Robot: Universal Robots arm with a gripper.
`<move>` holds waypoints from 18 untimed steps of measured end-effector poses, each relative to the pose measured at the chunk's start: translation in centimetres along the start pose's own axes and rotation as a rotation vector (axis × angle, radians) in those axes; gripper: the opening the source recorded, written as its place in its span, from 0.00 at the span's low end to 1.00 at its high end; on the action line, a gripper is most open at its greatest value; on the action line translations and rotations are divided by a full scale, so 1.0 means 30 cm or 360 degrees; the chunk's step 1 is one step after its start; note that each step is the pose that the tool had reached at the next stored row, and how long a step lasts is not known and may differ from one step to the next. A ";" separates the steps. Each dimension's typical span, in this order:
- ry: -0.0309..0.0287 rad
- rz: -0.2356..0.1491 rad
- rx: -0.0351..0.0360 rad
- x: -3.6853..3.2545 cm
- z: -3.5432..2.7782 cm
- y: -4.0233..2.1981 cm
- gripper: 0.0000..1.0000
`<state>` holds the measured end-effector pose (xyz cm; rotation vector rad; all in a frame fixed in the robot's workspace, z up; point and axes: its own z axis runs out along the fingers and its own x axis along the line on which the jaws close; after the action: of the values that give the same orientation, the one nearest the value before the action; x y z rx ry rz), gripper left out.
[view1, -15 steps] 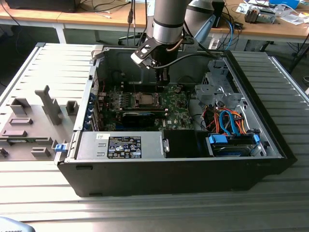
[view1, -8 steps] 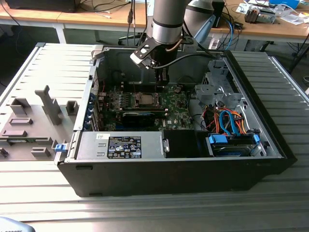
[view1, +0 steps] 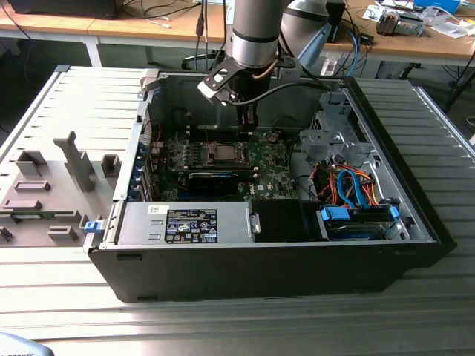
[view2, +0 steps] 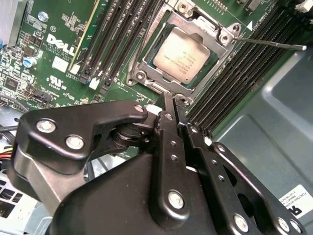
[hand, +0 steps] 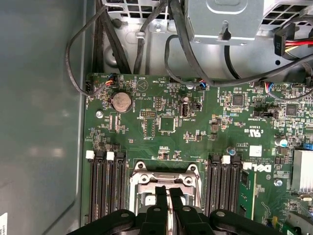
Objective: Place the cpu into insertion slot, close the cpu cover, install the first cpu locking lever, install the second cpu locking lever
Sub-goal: 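Close the cpu cover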
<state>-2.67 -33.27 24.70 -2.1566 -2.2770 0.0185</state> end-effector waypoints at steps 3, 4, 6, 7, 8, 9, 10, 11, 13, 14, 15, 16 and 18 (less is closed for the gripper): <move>-0.00001 0.0000 0.0000 0.000 0.000 -0.005 0.16; -0.00002 0.0000 0.0000 0.000 0.000 -0.006 0.16; -0.00001 0.0000 0.0000 0.001 0.000 -0.011 0.16; -0.00002 0.0000 0.0000 0.001 0.000 -0.012 0.16; -0.00001 0.0000 0.0000 0.001 0.000 -0.013 0.16; -0.00002 0.0000 0.0000 0.001 0.000 -0.014 0.16; -0.00001 0.0000 0.0000 0.001 0.001 -0.016 0.16; -0.00001 0.0000 0.0000 0.001 0.001 -0.019 0.16; -0.00002 0.0000 0.0000 0.001 0.001 -0.024 0.16; -0.00002 0.0000 0.0000 0.001 0.001 -0.025 0.16; -0.00001 0.0000 0.0000 0.001 0.001 -0.027 0.16; -0.00001 0.0000 0.0000 0.001 0.001 -0.028 0.16; -0.00001 0.0000 0.0000 0.002 0.002 -0.030 0.16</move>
<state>-3.59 -33.27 24.66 -2.1568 -2.2770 0.0186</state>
